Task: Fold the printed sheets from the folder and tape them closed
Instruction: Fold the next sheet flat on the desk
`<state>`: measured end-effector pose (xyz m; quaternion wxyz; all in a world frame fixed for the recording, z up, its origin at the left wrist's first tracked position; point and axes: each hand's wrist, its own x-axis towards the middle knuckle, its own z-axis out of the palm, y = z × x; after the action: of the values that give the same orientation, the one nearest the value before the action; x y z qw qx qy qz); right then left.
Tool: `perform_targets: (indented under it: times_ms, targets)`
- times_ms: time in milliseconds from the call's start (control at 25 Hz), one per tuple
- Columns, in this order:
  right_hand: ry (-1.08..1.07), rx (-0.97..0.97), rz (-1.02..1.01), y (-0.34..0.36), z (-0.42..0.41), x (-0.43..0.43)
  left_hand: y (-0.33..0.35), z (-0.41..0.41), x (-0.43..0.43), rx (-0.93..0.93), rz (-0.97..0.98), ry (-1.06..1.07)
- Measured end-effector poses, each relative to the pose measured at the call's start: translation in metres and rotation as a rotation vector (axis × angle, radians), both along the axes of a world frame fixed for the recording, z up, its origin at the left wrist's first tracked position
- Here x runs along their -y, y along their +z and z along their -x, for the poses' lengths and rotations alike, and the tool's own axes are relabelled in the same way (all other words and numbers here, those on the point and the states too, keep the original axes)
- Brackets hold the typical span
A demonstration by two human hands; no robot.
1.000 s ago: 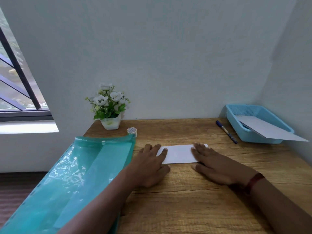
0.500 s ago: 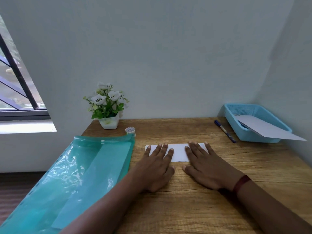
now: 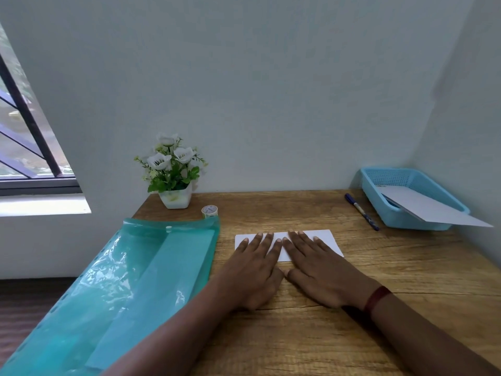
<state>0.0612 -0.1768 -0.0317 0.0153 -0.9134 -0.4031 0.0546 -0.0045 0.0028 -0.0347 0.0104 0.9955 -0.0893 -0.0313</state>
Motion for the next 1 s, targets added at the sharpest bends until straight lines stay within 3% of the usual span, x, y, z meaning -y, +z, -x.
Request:
perform_targets:
  times_ms: [400, 600, 840, 1000]
  targets:
    - [-0.163, -0.045, -0.018, 0.001, -0.014, 0.02, 0.009, 0.001, -0.014, -0.098, 0.033, 0.137]
    - [-0.136, -0.002, -0.039, 0.007, -0.021, 0.028, 0.014, -0.002, -0.025, -0.02, 0.017, 0.106]
    - [-0.138, -0.038, -0.297, 0.018, -0.033, 0.048, 0.025, -0.003, -0.05, 0.07, 0.259, 0.14]
    - [-0.119, -0.09, -0.311, 0.017, -0.037, 0.051, 0.027, -0.004, -0.051, 0.046, 0.313, 0.155]
